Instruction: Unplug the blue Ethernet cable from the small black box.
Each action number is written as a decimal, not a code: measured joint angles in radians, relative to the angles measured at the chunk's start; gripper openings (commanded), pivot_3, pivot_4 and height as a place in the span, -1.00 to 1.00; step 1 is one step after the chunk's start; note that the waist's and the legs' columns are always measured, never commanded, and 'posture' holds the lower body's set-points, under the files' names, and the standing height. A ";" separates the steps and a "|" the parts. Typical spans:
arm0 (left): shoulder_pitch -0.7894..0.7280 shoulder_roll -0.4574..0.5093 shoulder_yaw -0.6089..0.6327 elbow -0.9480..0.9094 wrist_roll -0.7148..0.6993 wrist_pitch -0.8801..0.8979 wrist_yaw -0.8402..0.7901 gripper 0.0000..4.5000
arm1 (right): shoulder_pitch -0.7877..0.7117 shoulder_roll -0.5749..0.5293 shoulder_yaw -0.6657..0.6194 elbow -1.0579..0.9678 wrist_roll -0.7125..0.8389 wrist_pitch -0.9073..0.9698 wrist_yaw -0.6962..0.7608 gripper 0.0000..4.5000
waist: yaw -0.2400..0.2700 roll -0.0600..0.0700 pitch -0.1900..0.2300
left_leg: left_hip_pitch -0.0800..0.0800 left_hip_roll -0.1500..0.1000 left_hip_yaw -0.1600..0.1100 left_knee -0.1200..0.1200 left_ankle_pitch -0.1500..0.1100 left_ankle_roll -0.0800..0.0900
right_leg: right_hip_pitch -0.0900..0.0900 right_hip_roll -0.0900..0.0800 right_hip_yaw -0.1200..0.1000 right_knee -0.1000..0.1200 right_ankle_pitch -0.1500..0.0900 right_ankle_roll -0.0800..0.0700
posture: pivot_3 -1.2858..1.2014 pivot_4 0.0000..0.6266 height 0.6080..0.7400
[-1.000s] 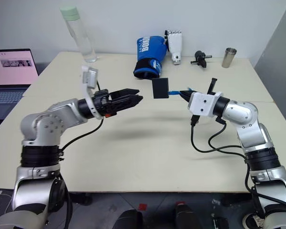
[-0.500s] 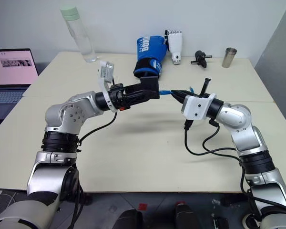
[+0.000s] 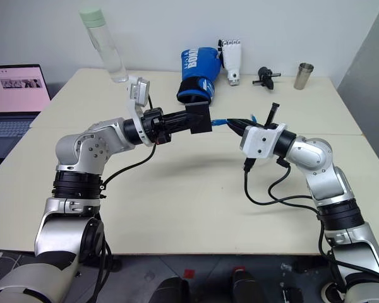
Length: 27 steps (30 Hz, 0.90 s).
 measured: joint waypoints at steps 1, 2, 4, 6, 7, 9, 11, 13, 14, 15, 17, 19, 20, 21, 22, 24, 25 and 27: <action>0.000 0.000 0.000 -0.001 0.001 -0.001 0.000 -0.66 | 0.000 0.000 0.000 0.000 0.000 0.001 0.000 -1.00 | 0.000 0.000 0.000 | 0.000 0.000 0.000 0.000 0.000 0.000 | 0.000 0.000 0.000 0.000 0.000 0.000 | 0.03 -0.52 1.00; 0.000 0.000 0.000 -0.001 0.003 -0.001 0.000 -0.66 | 0.000 0.001 0.000 0.000 0.000 0.002 0.000 -1.00 | 0.000 0.000 0.000 | 0.000 0.000 0.000 0.000 0.000 0.000 | 0.000 0.000 0.000 0.000 0.000 0.000 | 0.03 -0.52 1.00; 0.000 0.000 0.000 -0.003 0.011 -0.005 0.002 -0.66 | 0.000 0.005 0.000 0.000 0.001 0.008 0.000 -1.00 | 0.000 0.000 0.000 | 0.000 0.000 0.000 0.000 0.000 0.000 | 0.000 0.000 0.000 0.000 0.000 0.000 | 0.03 -0.52 1.00; 0.000 0.000 -0.001 -0.003 0.017 -0.005 0.002 -0.66 | 0.000 0.010 0.001 0.000 0.007 0.025 0.008 -0.79 | 0.000 0.000 0.000 | 0.000 0.000 0.000 0.000 0.000 0.000 | 0.000 0.000 0.000 0.000 0.000 0.000 | 0.03 -0.52 1.00; 0.000 0.000 -0.001 -0.003 0.020 -0.004 0.002 -0.66 | 0.000 0.011 0.002 -0.001 0.016 0.037 0.018 -0.77 | 0.000 0.000 0.000 | 0.000 0.000 0.000 0.000 0.000 0.000 | 0.000 0.000 0.000 0.000 0.000 0.000 | 0.03 -0.52 1.00; 0.000 0.002 -0.002 0.000 0.034 -0.004 0.000 -0.66 | 0.008 0.012 0.007 -0.027 0.079 0.105 0.077 -0.56 | 0.000 0.000 0.000 | 0.000 0.000 0.000 0.000 0.000 0.000 | 0.000 0.000 0.000 0.000 0.000 0.000 | 0.03 -0.52 1.00; -0.001 0.005 -0.005 0.003 0.041 -0.005 -0.008 -0.66 | 0.015 0.010 0.007 -0.056 0.131 0.169 0.121 -0.34 | 0.000 0.000 0.000 | 0.000 0.000 0.000 0.000 0.000 0.000 | 0.000 0.000 0.000 0.000 0.000 0.000 | 0.03 -0.52 1.00; -0.005 0.025 -0.020 0.008 0.055 -0.007 -0.036 -0.66 | 0.017 0.000 0.008 -0.104 0.212 0.283 0.190 -0.14 | 0.000 0.000 0.000 | 0.000 0.000 0.000 0.000 0.000 0.000 | 0.000 0.000 0.000 0.000 0.000 0.000 | 0.03 -0.52 1.00; -0.007 0.028 -0.020 0.008 0.058 -0.008 -0.043 -0.66 | 0.016 -0.003 0.008 -0.117 0.230 0.307 0.204 -0.14 | 0.000 0.000 0.000 | 0.000 0.000 -0.001 0.000 0.000 0.000 | 0.000 0.000 -0.001 0.000 0.000 0.000 | 0.03 -0.52 1.00; -0.011 0.035 -0.024 0.008 0.064 -0.015 -0.056 -0.66 | 0.013 -0.009 0.008 -0.134 0.262 0.356 0.229 -0.14 | 0.000 0.000 0.000 | 0.000 0.000 -0.001 0.000 0.000 0.001 | 0.000 0.000 -0.001 0.000 0.000 0.000 | 0.03 -0.52 1.00; -0.017 0.056 -0.043 0.008 0.083 -0.033 -0.093 -0.66 | -0.008 -0.027 0.004 -0.158 0.342 0.492 0.276 -0.14 | 0.000 0.000 0.000 | 0.000 0.000 0.000 0.000 -0.001 0.001 | 0.000 0.000 -0.001 0.000 0.000 0.000 | 0.03 -0.52 1.00; -0.019 0.072 -0.058 0.017 0.094 -0.049 -0.130 -0.66 | -0.055 -0.055 -0.017 -0.170 0.460 0.687 0.322 0.02 | 0.000 0.000 0.000 | 0.000 0.000 -0.001 0.000 -0.001 0.001 | 0.000 0.000 -0.001 0.000 0.000 0.000 | 0.03 -0.52 1.00; -0.021 0.079 -0.063 0.029 0.104 -0.058 -0.151 -0.66 | -0.090 -0.065 -0.031 -0.168 0.524 0.795 0.342 0.09 | 0.000 0.000 0.000 | 0.000 0.000 -0.001 0.000 -0.001 0.001 | 0.000 0.000 -0.001 0.000 0.000 0.000 | 0.03 -0.52 1.00; -0.022 0.082 -0.064 0.035 0.111 -0.069 -0.166 -0.66 | -0.125 -0.075 -0.052 -0.166 0.574 0.878 0.358 0.21 | 0.001 0.000 0.000 | 0.000 0.000 -0.001 0.000 -0.001 0.001 | 0.000 0.000 -0.002 0.000 0.000 0.000 | 0.03 -0.52 1.00; -0.023 0.086 -0.067 0.039 0.114 -0.072 -0.179 -0.66 | -0.154 -0.087 -0.057 -0.154 0.607 0.938 0.373 0.31 | 0.000 0.000 0.000 | 0.000 0.000 -0.001 0.000 -0.001 0.001 | 0.000 0.000 -0.002 0.000 0.000 -0.001 | 0.03 -0.52 1.00; -0.028 0.092 -0.071 0.040 0.118 -0.080 -0.206 -0.66 | -0.210 -0.109 -0.072 -0.112 0.654 1.029 0.411 0.49 | 0.000 0.000 0.000 | 0.000 0.000 -0.001 0.000 -0.001 0.002 | 0.000 0.000 -0.002 -0.001 0.000 -0.001 | 0.03 -0.52 1.00; -0.032 0.094 -0.073 0.040 0.119 -0.085 -0.219 -0.66 | -0.231 -0.121 -0.076 -0.084 0.667 1.063 0.429 0.60 | 0.000 0.000 0.000 | -0.001 0.000 -0.001 0.000 -0.001 0.002 | 0.000 0.000 -0.002 -0.001 0.000 0.000 | 0.03 -0.52 1.00; -0.036 0.100 -0.073 0.040 0.119 -0.085 -0.230 -0.66 | -0.259 -0.122 -0.076 -0.031 0.678 1.107 0.445 0.79 | 0.000 0.000 0.000 | -0.001 0.000 -0.001 0.000 -0.001 0.002 | 0.000 0.000 -0.002 -0.001 0.000 0.000 | 0.03 -0.52 1.00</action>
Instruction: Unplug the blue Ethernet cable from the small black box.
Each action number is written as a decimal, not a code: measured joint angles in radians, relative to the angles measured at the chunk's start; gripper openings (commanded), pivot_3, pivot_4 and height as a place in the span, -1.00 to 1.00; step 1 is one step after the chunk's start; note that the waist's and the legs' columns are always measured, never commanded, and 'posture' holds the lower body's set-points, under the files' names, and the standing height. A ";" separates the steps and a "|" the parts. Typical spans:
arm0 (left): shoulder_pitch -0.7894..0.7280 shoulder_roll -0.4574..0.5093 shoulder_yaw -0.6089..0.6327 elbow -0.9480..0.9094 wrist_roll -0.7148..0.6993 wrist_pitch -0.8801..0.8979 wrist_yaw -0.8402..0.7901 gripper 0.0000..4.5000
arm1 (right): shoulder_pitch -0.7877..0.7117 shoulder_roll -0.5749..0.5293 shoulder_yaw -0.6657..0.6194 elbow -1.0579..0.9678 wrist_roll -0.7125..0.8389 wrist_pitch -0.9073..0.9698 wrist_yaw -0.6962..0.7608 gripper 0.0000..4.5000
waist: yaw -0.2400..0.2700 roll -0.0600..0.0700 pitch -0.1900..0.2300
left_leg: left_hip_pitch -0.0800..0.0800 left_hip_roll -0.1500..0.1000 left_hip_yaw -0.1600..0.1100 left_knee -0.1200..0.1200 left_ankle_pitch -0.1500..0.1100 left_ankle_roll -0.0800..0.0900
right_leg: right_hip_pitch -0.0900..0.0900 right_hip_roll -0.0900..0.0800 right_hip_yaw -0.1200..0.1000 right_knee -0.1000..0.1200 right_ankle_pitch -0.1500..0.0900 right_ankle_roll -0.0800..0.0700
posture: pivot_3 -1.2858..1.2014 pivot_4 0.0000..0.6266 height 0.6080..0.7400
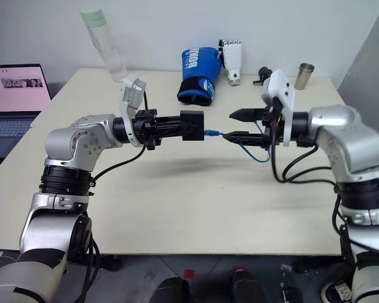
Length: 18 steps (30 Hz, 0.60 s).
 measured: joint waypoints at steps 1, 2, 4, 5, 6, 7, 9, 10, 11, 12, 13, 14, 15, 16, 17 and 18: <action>-0.001 0.001 0.000 0.000 0.000 0.000 -0.007 -0.66 | -0.007 0.001 0.001 0.019 0.003 0.021 0.009 0.88 | 0.000 0.000 0.000 | 0.000 0.000 0.000 0.000 0.000 0.000 | 0.000 0.000 0.000 0.000 0.000 0.000 | 0.03 -0.52 1.00; -0.002 0.001 0.000 0.000 0.000 0.000 -0.009 -0.66 | -0.014 0.005 0.004 0.034 0.009 0.044 0.021 0.98 | 0.000 0.000 0.000 | 0.000 0.000 0.000 0.000 0.000 0.000 | 0.000 0.000 0.000 0.000 0.000 0.000 | 0.03 -0.52 1.00; -0.002 0.002 0.001 0.000 -0.001 0.001 -0.013 -0.66 | -0.026 0.023 0.012 0.052 0.024 0.080 0.042 0.99 | 0.000 0.000 0.000 | -0.001 0.000 0.000 0.000 0.000 0.000 | -0.001 0.000 0.000 0.000 0.000 0.000 | 0.03 -0.52 1.00; -0.003 0.002 0.001 0.000 -0.002 0.002 -0.015 -0.66 | -0.030 0.034 0.016 0.056 0.027 0.086 0.046 0.99 | -0.001 0.000 0.000 | -0.001 0.000 0.000 0.000 0.000 0.000 | -0.001 0.000 0.000 0.000 0.000 0.000 | 0.03 -0.52 1.00; -0.006 0.001 0.003 0.000 -0.008 0.008 -0.017 -0.66 | -0.040 0.063 0.024 0.080 0.026 0.084 0.047 0.99 | -0.003 0.000 0.000 | -0.001 0.000 0.000 0.000 0.000 0.000 | -0.001 0.000 0.000 0.001 0.000 0.000 | 0.03 -0.52 1.00; -0.012 0.000 0.004 0.000 -0.011 0.014 -0.018 -0.66 | -0.048 0.079 0.033 0.095 0.020 0.081 0.045 0.99 | -0.004 0.000 0.000 | -0.001 0.001 0.000 0.000 0.000 0.000 | -0.002 0.000 0.000 0.001 0.000 0.000 | 0.03 -0.52 1.00; -0.026 0.000 0.012 0.000 -0.016 0.018 -0.027 -0.66 | -0.060 0.126 0.038 0.127 0.019 0.081 0.036 0.99 | -0.003 0.000 0.000 | -0.002 0.000 0.001 0.000 0.000 0.000 | -0.004 0.000 0.001 0.002 0.000 0.000 | 0.03 -0.52 1.00; -0.029 0.000 0.015 0.000 -0.017 0.018 -0.029 -0.66 | -0.066 0.141 0.038 0.138 0.019 0.085 0.029 0.99 | -0.003 0.000 0.000 | -0.003 0.000 0.001 0.000 0.000 0.000 | -0.005 0.000 0.001 0.003 0.000 0.000 | 0.03 -0.52 1.00; -0.030 0.000 0.015 0.000 -0.017 0.018 -0.030 -0.66 | -0.069 0.150 0.038 0.143 0.019 0.088 0.026 0.99 | -0.003 0.000 0.000 | -0.003 0.000 0.001 0.000 0.000 0.000 | -0.005 0.000 0.001 0.003 0.000 0.000 | 0.03 -0.52 1.00; -0.030 0.000 0.015 0.000 -0.017 0.018 -0.030 -0.66 | -0.073 0.155 0.038 0.144 0.019 0.090 0.026 0.99 | -0.003 0.000 0.000 | -0.004 0.000 0.001 0.000 0.000 0.000 | -0.005 0.000 0.001 0.003 0.000 0.000 | 0.03 -0.52 1.00; -0.030 0.000 0.015 0.001 -0.017 0.018 -0.031 -0.66 | -0.082 0.161 0.038 0.149 0.019 0.098 0.026 0.99 | -0.002 0.000 0.000 | -0.004 0.000 0.000 0.000 0.000 0.000 | -0.006 0.000 0.000 0.003 0.000 0.000 | 0.03 -0.52 1.00; -0.030 0.000 0.015 0.002 -0.017 0.018 -0.032 -0.66 | -0.089 0.165 0.038 0.153 0.020 0.109 0.026 0.99 | -0.002 0.000 0.000 | -0.004 0.000 0.000 0.000 0.000 0.000 | -0.006 0.000 0.000 0.003 0.000 0.000 | 0.03 -0.52 1.00; -0.030 0.000 0.016 0.002 -0.017 0.018 -0.032 -0.66 | -0.097 0.169 0.038 0.157 0.021 0.119 0.026 0.99 | -0.002 0.000 0.000 | -0.004 0.001 0.000 0.000 0.000 0.000 | -0.006 0.000 0.000 0.003 0.000 0.000 | 0.03 -0.52 1.00; -0.030 -0.001 0.016 0.002 -0.017 0.018 -0.033 -0.66 | -0.105 0.179 0.038 0.159 0.025 0.135 0.025 0.99 | -0.001 0.000 0.000 | -0.004 0.001 0.000 0.000 0.000 0.000 | -0.006 0.000 0.000 0.003 0.000 0.000 | 0.03 -0.52 1.00; -0.030 -0.001 0.016 0.002 -0.017 0.018 -0.033 -0.66 | -0.111 0.186 0.036 0.162 0.031 0.147 0.024 0.99 | -0.001 0.000 0.000 | -0.004 0.000 0.000 0.000 0.000 0.000 | -0.006 0.000 0.000 0.003 0.000 0.000 | 0.03 -0.52 1.00; -0.030 -0.001 0.016 0.002 -0.017 0.018 -0.034 -0.66 | -0.112 0.189 0.034 0.162 0.034 0.154 0.024 0.99 | -0.001 0.000 0.000 | -0.004 0.000 0.000 0.000 0.000 0.000 | -0.006 0.000 0.000 0.003 0.000 0.000 | 0.03 -0.52 1.00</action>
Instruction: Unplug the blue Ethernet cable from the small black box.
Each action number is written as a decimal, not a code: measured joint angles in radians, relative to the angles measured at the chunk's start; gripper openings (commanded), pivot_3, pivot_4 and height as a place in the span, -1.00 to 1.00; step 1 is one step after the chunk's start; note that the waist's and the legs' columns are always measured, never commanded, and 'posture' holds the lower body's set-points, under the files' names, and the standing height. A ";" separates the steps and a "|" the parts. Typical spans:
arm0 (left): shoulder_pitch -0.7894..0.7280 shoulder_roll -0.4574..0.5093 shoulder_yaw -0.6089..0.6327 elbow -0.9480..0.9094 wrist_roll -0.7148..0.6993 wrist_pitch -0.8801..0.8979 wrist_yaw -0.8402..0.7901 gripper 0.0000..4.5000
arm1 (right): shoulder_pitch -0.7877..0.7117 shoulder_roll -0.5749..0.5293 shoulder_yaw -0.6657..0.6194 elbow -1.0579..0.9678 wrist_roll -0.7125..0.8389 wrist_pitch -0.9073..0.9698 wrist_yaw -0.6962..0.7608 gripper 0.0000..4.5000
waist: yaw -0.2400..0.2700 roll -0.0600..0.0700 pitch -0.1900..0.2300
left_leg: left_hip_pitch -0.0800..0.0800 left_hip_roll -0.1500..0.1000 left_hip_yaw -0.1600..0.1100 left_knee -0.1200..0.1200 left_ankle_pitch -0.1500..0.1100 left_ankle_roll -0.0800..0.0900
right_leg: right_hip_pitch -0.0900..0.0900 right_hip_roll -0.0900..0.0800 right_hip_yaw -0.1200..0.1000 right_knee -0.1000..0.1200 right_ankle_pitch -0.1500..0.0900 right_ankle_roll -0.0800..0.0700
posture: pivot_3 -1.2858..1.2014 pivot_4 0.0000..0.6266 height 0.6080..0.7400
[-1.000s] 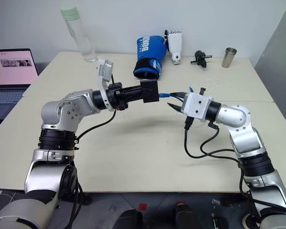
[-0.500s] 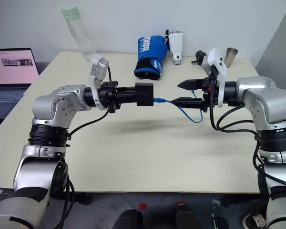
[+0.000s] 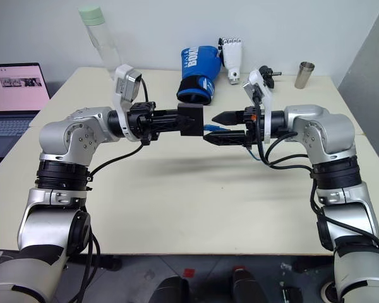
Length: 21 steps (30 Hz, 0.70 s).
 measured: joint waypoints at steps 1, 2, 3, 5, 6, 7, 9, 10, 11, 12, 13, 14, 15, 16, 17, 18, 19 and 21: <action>0.000 0.000 0.000 0.000 0.000 0.000 -0.001 -0.66 | 0.000 0.000 -0.003 0.002 0.005 0.004 0.000 0.99 | 0.000 0.000 0.000 | 0.000 0.000 0.000 0.000 0.000 0.000 | 0.000 0.000 0.000 0.000 0.000 0.000 | 0.03 -0.52 1.00; 0.000 0.000 0.000 0.000 0.000 0.000 -0.001 -0.66 | 0.000 0.000 -0.004 0.006 0.006 0.008 0.000 0.99 | 0.000 0.000 0.000 | 0.000 0.000 0.000 0.000 0.000 0.000 | 0.000 0.000 0.000 0.000 0.000 0.000 | 0.03 -0.52 1.00; 0.000 0.000 0.000 0.000 0.000 0.000 -0.002 -0.66 | -0.001 0.000 -0.004 0.013 0.006 0.012 0.000 0.99 | 0.000 0.000 0.000 | 0.000 0.000 0.000 0.000 0.000 0.000 | 0.000 0.000 0.000 0.000 0.000 0.000 | 0.03 -0.52 1.00; 0.000 0.000 0.000 0.002 0.000 0.000 -0.004 -0.66 | -0.001 0.000 -0.005 0.020 0.006 0.016 0.000 0.99 | 0.000 0.000 0.000 | 0.000 0.000 0.000 0.000 0.000 0.000 | 0.000 0.000 0.000 0.000 0.000 0.000 | 0.03 -0.52 1.00; 0.000 0.000 0.000 0.004 0.000 0.000 -0.004 -0.66 | -0.001 0.000 -0.005 0.020 0.006 0.017 0.000 0.86 | 0.000 0.000 0.000 | 0.000 0.000 0.000 0.000 0.000 0.000 | 0.000 0.000 0.000 0.000 0.000 0.000 | 0.03 -0.52 1.00; 0.000 0.000 0.000 0.004 0.000 0.000 -0.004 -0.66 | -0.001 0.000 -0.005 0.020 0.006 0.017 -0.001 0.83 | 0.000 0.000 0.000 | 0.000 0.000 0.000 0.000 0.000 0.000 | 0.000 0.000 0.000 0.000 0.000 0.000 | 0.03 -0.52 1.00; -0.001 0.000 0.000 0.006 0.000 0.000 -0.006 -0.66 | -0.001 0.000 -0.005 0.020 0.006 0.015 0.000 0.66 | 0.000 0.000 0.000 | 0.000 0.000 0.000 0.000 0.000 0.000 | 0.000 0.000 0.000 0.000 0.000 0.000 | 0.03 -0.52 1.00; -0.002 0.000 0.000 0.008 0.000 0.000 -0.009 -0.66 | -0.001 0.000 -0.005 0.020 0.006 0.012 0.000 0.54 | 0.000 0.000 0.000 | 0.000 0.000 0.000 0.000 0.000 0.000 | 0.000 0.000 0.000 0.000 0.000 0.000 | 0.03 -0.52 1.00; -0.003 0.000 0.000 0.008 0.000 0.000 -0.012 -0.66 | -0.001 0.000 -0.005 0.020 0.005 0.009 0.000 0.42 | 0.000 0.000 0.000 | 0.000 0.000 0.000 0.000 0.000 0.000 | 0.000 0.000 0.000 0.000 0.000 0.000 | 0.03 -0.52 1.00; -0.005 0.000 0.000 0.008 0.000 0.000 -0.014 -0.66 | -0.001 0.000 -0.005 0.022 0.005 0.002 0.001 0.32 | 0.000 0.000 0.000 | 0.000 0.000 0.000 0.000 0.000 0.000 | 0.000 0.000 0.000 0.000 0.000 0.000 | 0.03 -0.52 1.00; -0.008 0.000 0.000 0.009 0.000 0.000 -0.015 -0.66 | -0.001 0.000 -0.005 0.024 0.005 -0.003 0.001 0.23 | 0.000 0.000 0.000 | 0.000 0.000 0.000 0.000 0.000 0.000 | 0.000 0.000 0.000 0.000 0.000 0.000 | 0.03 -0.52 1.00; -0.011 0.000 0.000 0.009 0.000 0.000 -0.016 -0.66 | -0.001 0.000 -0.005 0.029 0.004 -0.006 0.001 0.09 | -0.001 0.000 0.000 | 0.000 0.000 0.000 0.000 0.000 0.000 | 0.000 0.000 0.000 0.000 0.000 0.000 | 0.03 -0.52 1.00; -0.013 0.000 0.000 0.010 0.000 0.000 -0.016 -0.66 | -0.001 0.000 -0.005 0.033 0.003 -0.010 0.001 0.00 | -0.001 0.000 0.000 | 0.000 0.000 0.000 0.000 0.000 0.000 | 0.000 0.000 0.000 0.000 0.000 0.000 | 0.03 -0.52 1.00; -0.015 0.000 0.000 0.010 0.000 0.000 -0.017 -0.66 | -0.001 0.000 -0.004 0.036 0.000 -0.018 0.002 -0.05 | -0.001 0.000 0.000 | 0.000 0.000 0.000 0.000 0.000 0.000 | 0.000 0.000 0.000 0.000 0.000 0.000 | 0.03 -0.52 1.00; -0.017 0.000 0.000 0.012 0.000 0.000 -0.017 -0.66 | -0.001 0.000 -0.004 0.037 -0.006 -0.026 0.002 -0.23 | -0.001 0.000 0.000 | 0.000 0.000 0.000 0.000 0.000 0.000 | 0.000 0.000 0.000 0.000 0.000 0.000 | 0.03 -0.52 1.00; -0.019 0.000 0.000 0.013 0.000 0.000 -0.017 -0.66 | -0.001 0.000 -0.004 0.037 -0.008 -0.031 0.003 -0.30 | -0.001 0.000 0.000 | 0.000 0.000 0.000 0.000 0.000 0.000 | 0.000 0.000 0.000 0.000 0.000 0.000 | 0.03 -0.52 1.00; -0.021 0.000 0.000 0.017 0.000 0.000 -0.017 -0.66 | -0.001 0.000 -0.004 0.037 -0.013 -0.038 0.004 -0.40 | -0.001 0.000 0.000 | 0.000 0.000 0.000 0.000 0.000 0.000 | 0.000 0.000 0.000 0.000 0.000 0.000 | 0.03 -0.52 1.00; -0.022 0.000 0.000 0.022 0.002 0.000 -0.017 -0.66 | -0.001 0.000 -0.004 0.037 -0.015 -0.045 0.006 -0.59 | -0.001 0.000 0.000 | 0.000 0.000 0.000 0.000 0.000 0.000 | 0.000 0.000 0.000 0.000 0.000 0.000 | 0.03 -0.52 1.00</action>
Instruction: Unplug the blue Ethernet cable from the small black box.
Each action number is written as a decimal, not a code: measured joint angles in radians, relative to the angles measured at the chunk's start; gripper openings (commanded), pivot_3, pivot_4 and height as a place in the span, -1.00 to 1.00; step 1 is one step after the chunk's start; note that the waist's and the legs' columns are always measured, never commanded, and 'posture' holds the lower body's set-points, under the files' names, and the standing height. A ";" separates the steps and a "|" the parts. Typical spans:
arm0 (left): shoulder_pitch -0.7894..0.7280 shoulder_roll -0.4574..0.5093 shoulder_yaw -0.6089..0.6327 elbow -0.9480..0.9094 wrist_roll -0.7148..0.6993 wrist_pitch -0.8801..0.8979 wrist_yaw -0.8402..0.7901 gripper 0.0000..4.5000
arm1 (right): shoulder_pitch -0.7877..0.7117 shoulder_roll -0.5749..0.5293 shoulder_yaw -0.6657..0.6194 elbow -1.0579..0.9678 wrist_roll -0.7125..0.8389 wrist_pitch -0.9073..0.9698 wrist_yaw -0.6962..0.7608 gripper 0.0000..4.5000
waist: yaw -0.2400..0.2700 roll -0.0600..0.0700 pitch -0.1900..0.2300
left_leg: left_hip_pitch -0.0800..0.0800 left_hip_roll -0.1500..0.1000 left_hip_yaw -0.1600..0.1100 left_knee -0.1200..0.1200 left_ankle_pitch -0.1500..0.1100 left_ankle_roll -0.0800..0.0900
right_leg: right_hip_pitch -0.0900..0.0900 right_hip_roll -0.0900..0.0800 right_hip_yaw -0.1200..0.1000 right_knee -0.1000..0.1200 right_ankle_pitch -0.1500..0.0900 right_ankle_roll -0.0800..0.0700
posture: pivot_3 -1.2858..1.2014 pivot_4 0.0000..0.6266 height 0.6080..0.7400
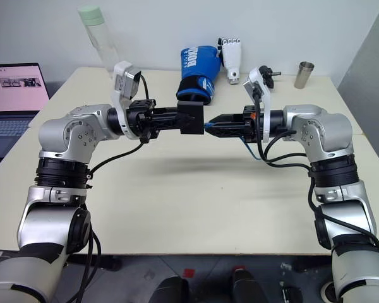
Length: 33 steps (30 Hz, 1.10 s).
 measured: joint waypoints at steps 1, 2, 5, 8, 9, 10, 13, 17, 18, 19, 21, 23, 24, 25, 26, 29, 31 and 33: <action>0.000 0.000 0.000 0.001 0.001 0.000 0.000 -0.66 | 0.000 0.001 0.000 0.000 0.000 -0.002 0.001 -0.66 | 0.000 0.000 0.000 | 0.000 0.000 0.000 0.000 0.000 0.000 | 0.000 0.000 0.000 0.000 0.000 0.000 | 0.03 -0.52 1.00; 0.000 0.000 0.000 0.002 0.002 0.000 0.002 -0.66 | 0.000 0.002 0.000 0.000 0.001 -0.001 0.002 -0.75 | 0.000 0.000 0.000 | 0.000 0.000 0.000 0.000 0.000 0.000 | 0.000 0.000 0.000 0.000 0.000 0.000 | 0.03 -0.52 1.00; 0.000 0.002 0.003 0.005 0.003 0.000 0.001 -0.66 | 0.000 0.004 -0.001 0.006 0.002 0.000 0.016 -0.97 | 0.000 0.000 0.000 | 0.000 0.000 0.000 0.000 0.000 0.000 | 0.000 0.000 0.000 0.000 0.000 0.000 | 0.03 -0.52 1.00; 0.001 0.001 0.000 0.004 0.003 0.000 0.000 -0.66 | 0.000 0.004 -0.001 0.020 0.004 0.000 0.027 -0.97 | 0.000 0.000 0.000 | 0.000 0.000 0.000 0.000 0.000 0.000 | 0.000 0.000 0.000 0.000 0.000 0.000 | 0.03 -0.52 1.00; 0.001 0.001 -0.001 0.004 0.003 0.000 -0.001 -0.66 | 0.000 0.004 -0.001 0.022 0.004 -0.001 0.032 -0.97 | 0.000 0.000 0.000 | 0.000 0.000 0.000 0.000 0.000 0.000 | 0.000 0.000 0.000 0.000 0.000 0.000 | 0.03 -0.52 1.00; 0.001 0.001 -0.001 0.004 0.003 0.000 -0.002 -0.66 | 0.000 0.003 -0.001 0.024 0.003 -0.001 0.036 -0.97 | 0.000 0.000 0.000 | 0.000 0.000 0.000 0.000 0.000 0.000 | 0.000 0.000 0.000 0.000 0.000 0.000 | 0.03 -0.52 1.00; 0.001 0.000 -0.002 0.003 0.003 0.000 -0.003 -0.66 | 0.000 0.002 -0.001 0.025 0.001 -0.001 0.042 -0.97 | 0.000 0.000 0.000 | 0.000 0.000 0.000 0.000 0.000 0.000 | 0.000 0.000 0.000 0.000 0.000 0.000 | 0.03 -0.52 1.00; 0.001 0.000 -0.003 0.003 0.003 0.001 -0.003 -0.66 | 0.000 0.001 0.000 0.025 0.001 -0.001 0.043 -0.97 | 0.000 0.000 0.000 | 0.000 0.000 0.000 0.000 0.000 0.000 | 0.000 0.000 0.000 0.000 0.000 0.000 | 0.03 -0.52 1.00; 0.001 0.000 -0.003 0.001 0.003 0.002 -0.003 -0.66 | 0.000 -0.001 0.000 0.025 0.001 -0.001 0.045 -0.97 | 0.000 0.000 0.000 | 0.000 0.000 0.000 0.000 0.000 0.000 | 0.000 0.000 0.000 0.000 0.000 0.000 | 0.03 -0.52 1.00; 0.001 0.000 -0.003 -0.003 0.003 0.004 -0.003 -0.66 | 0.000 -0.004 0.001 0.023 0.001 -0.001 0.049 -0.97 | 0.000 0.000 0.000 | 0.000 0.000 0.000 0.000 0.000 0.000 | 0.000 0.000 0.000 0.000 0.000 0.000 | 0.03 -0.52 1.00; 0.002 0.000 -0.005 -0.016 0.002 0.010 -0.004 -0.66 | 0.000 -0.019 0.002 0.017 0.001 -0.001 0.064 -0.97 | 0.000 0.000 0.000 | 0.000 0.000 0.000 0.000 0.000 0.000 | 0.000 0.000 0.000 0.000 0.000 0.000 | 0.03 -0.52 1.00; 0.004 0.013 -0.003 -0.026 0.000 0.021 -0.009 -0.66 | 0.010 -0.075 0.003 0.011 -0.007 -0.002 0.082 -0.97 | 0.001 0.000 0.000 | 0.000 0.000 0.000 0.000 0.000 0.000 | 0.000 0.000 0.000 -0.001 0.000 0.000 | 0.03 -0.52 1.00; 0.008 0.030 0.000 -0.027 -0.001 0.024 -0.017 -0.66 | 0.019 -0.107 0.002 0.016 -0.022 -0.003 0.084 -0.97 | 0.002 0.000 0.000 | 0.000 0.000 0.000 0.000 0.000 0.000 | 0.000 0.000 0.000 -0.001 0.000 0.000 | 0.03 -0.52 1.00; 0.016 0.049 0.006 -0.028 -0.001 0.026 -0.023 -0.66 | 0.031 -0.131 0.000 0.021 -0.029 -0.003 0.086 -0.97 | 0.001 0.000 0.000 | 0.000 0.000 0.000 0.000 0.000 0.000 | 0.000 0.000 0.000 -0.001 0.000 0.000 | 0.03 -0.52 1.00; 0.021 0.057 0.014 -0.028 -0.001 0.026 -0.024 -0.66 | 0.043 -0.141 0.000 0.023 -0.037 -0.004 0.088 -0.97 | 0.001 0.000 0.000 | 0.000 0.000 0.000 0.000 0.000 0.000 | 0.000 0.000 0.000 -0.001 0.000 0.000 | 0.03 -0.52 1.00; 0.023 0.055 0.017 -0.030 -0.001 0.027 -0.026 -0.66 | 0.055 -0.134 0.004 0.025 -0.045 -0.006 0.091 -0.97 | -0.002 0.000 0.000 | 0.000 0.000 0.000 0.000 0.000 0.000 | 0.000 0.000 0.000 0.000 0.000 0.000 | 0.03 -0.52 1.00; 0.023 0.055 0.017 -0.032 -0.001 0.027 -0.026 -0.66 | 0.055 -0.134 0.004 0.025 -0.049 -0.014 0.092 -0.97 | -0.003 0.000 0.000 | 0.000 0.000 0.000 0.000 0.000 0.000 | 0.000 0.001 0.000 0.000 0.000 0.000 | 0.03 -0.52 1.00; 0.023 0.055 0.017 -0.032 -0.001 0.027 -0.026 -0.66 | 0.056 -0.130 0.004 0.025 -0.062 -0.032 0.087 -0.97 | -0.003 0.000 0.000 | 0.000 0.000 0.000 0.000 0.000 0.000 | 0.000 0.001 0.000 0.000 0.000 0.000 | 0.03 -0.52 1.00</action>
